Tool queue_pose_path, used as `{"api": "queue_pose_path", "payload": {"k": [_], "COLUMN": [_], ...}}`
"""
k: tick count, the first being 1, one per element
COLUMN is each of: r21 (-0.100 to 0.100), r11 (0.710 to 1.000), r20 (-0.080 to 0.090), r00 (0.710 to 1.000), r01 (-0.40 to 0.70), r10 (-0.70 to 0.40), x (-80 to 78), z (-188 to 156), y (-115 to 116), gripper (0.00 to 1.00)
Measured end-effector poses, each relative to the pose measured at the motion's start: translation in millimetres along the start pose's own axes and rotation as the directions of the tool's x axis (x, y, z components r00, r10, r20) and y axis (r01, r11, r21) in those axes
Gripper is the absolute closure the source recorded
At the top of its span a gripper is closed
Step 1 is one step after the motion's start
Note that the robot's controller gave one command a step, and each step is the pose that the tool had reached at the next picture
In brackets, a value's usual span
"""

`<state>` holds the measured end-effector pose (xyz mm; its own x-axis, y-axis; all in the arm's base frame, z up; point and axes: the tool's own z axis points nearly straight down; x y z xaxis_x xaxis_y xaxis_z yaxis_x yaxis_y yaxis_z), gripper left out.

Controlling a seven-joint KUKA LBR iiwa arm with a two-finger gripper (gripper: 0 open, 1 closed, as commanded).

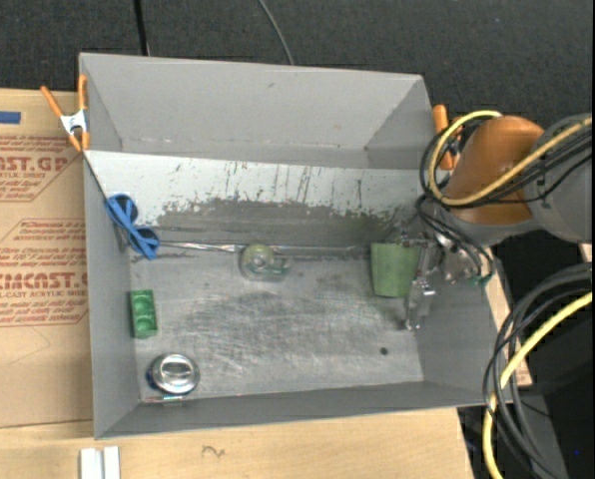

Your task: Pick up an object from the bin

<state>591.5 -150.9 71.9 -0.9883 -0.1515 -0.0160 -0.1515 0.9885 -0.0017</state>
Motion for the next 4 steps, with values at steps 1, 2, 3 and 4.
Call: {"api": "queue_pose_path", "payload": {"k": [1, 2, 3, 4], "r21": [-0.009, 0.0, -0.007, -0.032], "r11": [0.82, 0.995, 0.945, 0.673], "r20": [-0.008, -0.013, -0.003, 0.014], "r00": [0.82, 0.995, 0.945, 0.673], "r01": [0.573, -0.097, 0.328, 0.739], "r10": [-0.573, 0.097, -0.328, -0.739], "x": [4.6, 2.5, -4.6, 2.7], "z": [-29, -28, -2, -2], "y": [21, 5, 8, 30], "gripper": [0.0, 0.0, 0.0, 0.0]}}
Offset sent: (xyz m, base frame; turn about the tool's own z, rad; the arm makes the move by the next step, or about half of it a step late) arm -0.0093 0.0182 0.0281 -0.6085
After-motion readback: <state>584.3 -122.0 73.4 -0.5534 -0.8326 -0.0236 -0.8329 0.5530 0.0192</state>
